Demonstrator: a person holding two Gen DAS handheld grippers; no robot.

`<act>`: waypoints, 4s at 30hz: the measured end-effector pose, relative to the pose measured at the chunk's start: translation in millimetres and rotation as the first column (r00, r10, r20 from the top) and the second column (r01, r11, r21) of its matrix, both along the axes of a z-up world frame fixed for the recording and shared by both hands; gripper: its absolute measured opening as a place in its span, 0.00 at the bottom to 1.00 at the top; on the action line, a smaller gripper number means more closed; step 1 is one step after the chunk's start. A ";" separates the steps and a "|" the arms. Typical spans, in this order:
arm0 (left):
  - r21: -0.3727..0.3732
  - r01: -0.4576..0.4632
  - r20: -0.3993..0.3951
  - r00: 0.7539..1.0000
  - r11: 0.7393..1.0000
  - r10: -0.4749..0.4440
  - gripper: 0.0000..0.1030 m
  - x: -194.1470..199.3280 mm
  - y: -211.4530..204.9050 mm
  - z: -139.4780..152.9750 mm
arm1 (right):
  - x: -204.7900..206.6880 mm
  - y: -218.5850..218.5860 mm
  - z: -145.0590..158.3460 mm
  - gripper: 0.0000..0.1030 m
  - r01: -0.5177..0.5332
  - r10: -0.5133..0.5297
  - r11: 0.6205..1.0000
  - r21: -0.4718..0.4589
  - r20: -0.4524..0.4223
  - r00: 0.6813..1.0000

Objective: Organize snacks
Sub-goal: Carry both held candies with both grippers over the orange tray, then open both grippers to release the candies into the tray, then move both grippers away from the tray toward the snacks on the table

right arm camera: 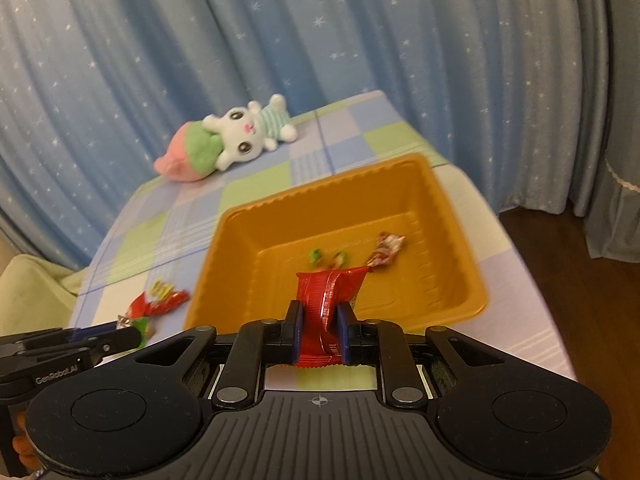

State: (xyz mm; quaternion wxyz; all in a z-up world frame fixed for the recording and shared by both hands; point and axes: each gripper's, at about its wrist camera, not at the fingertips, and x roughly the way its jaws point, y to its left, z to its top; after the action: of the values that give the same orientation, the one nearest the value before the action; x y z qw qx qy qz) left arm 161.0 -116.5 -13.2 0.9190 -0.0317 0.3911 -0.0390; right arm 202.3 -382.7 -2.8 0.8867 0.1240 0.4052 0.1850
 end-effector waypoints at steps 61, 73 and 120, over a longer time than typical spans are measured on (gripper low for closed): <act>0.040 -0.041 -0.043 0.998 0.998 0.043 0.23 95.5 -67.6 -24.4 | 82.0 -18.2 -38.3 0.41 -0.131 0.129 0.991 -0.023 -0.077 0.989; 0.034 -0.058 -0.033 0.998 0.998 0.059 0.36 99.9 -67.4 -16.7 | 80.8 -21.9 -31.6 0.54 -0.115 0.114 0.993 -0.013 -0.059 0.992; -0.012 -0.127 -0.035 0.991 0.992 0.126 0.47 -59.5 68.4 1.2 | -29.7 84.1 -10.8 0.78 -0.211 0.210 0.977 -0.019 -0.070 0.975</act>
State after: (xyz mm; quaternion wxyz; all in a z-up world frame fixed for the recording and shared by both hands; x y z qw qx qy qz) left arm 101.5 -48.1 -12.0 0.9125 -0.0638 0.4037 0.0170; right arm 172.5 -298.6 -13.6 0.8495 0.0749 0.4481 0.2683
